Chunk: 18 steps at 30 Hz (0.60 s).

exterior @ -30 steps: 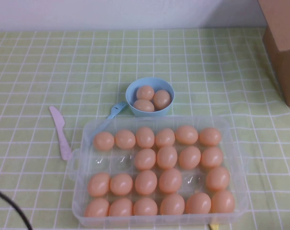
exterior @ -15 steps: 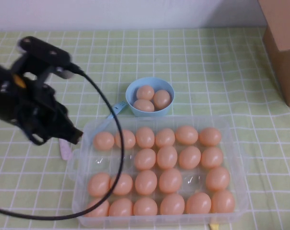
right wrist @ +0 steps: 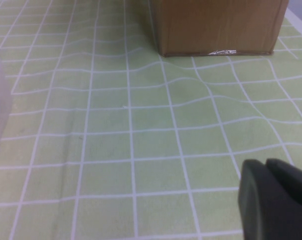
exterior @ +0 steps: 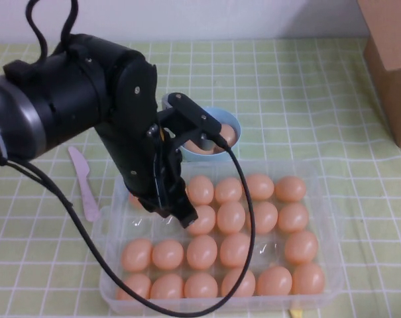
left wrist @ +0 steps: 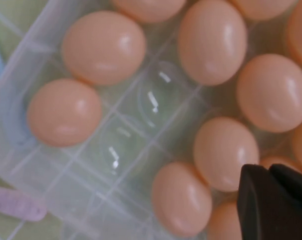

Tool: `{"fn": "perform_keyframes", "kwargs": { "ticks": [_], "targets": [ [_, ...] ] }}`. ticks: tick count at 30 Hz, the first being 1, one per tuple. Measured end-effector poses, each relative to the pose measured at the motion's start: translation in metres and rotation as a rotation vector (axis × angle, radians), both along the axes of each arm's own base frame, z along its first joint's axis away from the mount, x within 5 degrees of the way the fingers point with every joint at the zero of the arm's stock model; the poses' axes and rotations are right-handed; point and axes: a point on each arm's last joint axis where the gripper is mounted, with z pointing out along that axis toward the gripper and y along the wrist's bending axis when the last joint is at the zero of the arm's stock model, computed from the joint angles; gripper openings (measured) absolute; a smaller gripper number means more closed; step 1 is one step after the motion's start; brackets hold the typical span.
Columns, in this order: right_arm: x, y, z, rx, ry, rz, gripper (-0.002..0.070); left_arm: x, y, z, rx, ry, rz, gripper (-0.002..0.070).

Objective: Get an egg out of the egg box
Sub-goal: Pick up the egg from the plastic box

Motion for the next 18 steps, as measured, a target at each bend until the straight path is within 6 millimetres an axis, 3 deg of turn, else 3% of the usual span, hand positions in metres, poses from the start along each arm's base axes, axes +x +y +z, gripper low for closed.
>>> {"fn": "perform_keyframes", "kwargs": {
  "ticks": [5,14,18],
  "targets": [
    [0.000,0.000,0.000,0.000,0.000,0.000,-0.0017,-0.005,-0.013,-0.001,-0.014,-0.019,-0.040,-0.0005],
    [0.000,0.000,0.000,0.000,0.000,0.000,-0.0017,0.001,-0.018,-0.023,0.026,0.031,-0.041,-0.0005],
    [0.000,0.000,0.000,0.000,0.000,0.000,-0.0017,0.001,-0.018,-0.023,0.026,0.032,-0.041,-0.0005]
  ]
}}
